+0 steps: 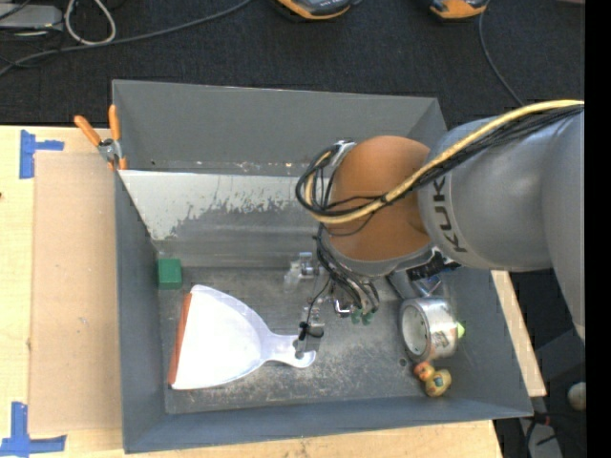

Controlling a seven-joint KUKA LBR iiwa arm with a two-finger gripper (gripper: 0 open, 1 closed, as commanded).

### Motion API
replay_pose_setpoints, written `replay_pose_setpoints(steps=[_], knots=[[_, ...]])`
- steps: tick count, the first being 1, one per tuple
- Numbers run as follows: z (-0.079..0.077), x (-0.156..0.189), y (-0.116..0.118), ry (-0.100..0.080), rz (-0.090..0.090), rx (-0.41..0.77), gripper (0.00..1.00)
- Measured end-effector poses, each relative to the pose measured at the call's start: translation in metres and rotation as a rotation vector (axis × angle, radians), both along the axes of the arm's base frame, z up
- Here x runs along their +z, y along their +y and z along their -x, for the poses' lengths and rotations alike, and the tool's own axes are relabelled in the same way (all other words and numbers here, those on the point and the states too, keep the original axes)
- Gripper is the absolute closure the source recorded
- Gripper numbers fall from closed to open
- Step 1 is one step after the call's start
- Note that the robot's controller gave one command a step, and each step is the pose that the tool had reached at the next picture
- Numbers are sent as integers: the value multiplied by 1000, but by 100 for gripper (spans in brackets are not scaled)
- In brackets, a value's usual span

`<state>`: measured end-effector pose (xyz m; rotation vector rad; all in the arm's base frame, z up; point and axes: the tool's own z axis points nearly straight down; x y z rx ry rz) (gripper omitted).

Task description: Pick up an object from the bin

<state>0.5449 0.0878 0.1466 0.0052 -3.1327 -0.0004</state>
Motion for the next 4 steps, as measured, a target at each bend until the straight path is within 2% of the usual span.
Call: replay_pose_setpoints(steps=[1, 2, 3, 4], knots=[[-2, 4, 0, -7, -1, -3, 0], [26, -74, 6, -7, -1, 35, 0], [32, -41, 10, -10, -2, 41, 0], [69, -49, 31, 2, 1, -158, 0]])
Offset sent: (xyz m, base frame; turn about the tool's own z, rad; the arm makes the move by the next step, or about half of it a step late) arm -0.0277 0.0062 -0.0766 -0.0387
